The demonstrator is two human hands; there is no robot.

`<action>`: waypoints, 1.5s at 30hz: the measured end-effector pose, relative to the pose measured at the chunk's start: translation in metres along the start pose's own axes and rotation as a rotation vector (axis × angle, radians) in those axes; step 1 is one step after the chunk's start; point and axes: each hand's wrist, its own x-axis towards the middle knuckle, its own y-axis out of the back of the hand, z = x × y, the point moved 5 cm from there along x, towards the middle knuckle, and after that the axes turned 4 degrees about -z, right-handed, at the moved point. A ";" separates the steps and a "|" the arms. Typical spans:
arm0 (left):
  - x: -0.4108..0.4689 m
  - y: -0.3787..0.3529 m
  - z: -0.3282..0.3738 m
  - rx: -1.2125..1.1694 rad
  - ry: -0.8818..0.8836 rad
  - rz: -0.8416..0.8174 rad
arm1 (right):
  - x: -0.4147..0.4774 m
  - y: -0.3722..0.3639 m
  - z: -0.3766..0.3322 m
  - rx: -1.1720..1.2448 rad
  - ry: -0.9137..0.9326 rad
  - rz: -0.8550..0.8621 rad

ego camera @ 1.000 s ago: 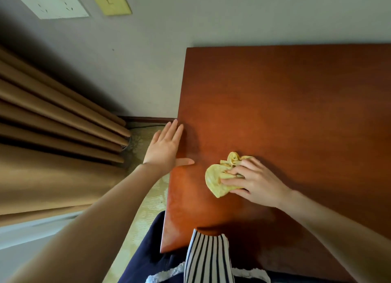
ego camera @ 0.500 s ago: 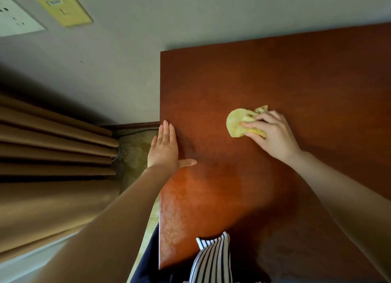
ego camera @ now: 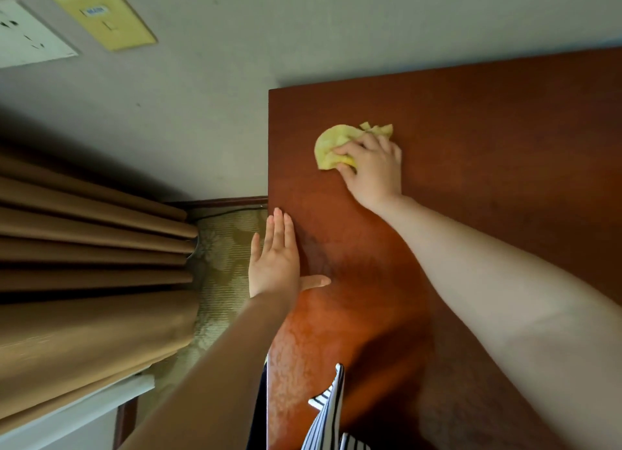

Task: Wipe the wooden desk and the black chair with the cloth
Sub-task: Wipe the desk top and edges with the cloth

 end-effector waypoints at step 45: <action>0.004 0.007 0.004 0.164 0.017 -0.089 | 0.021 0.057 0.107 0.058 -0.350 0.209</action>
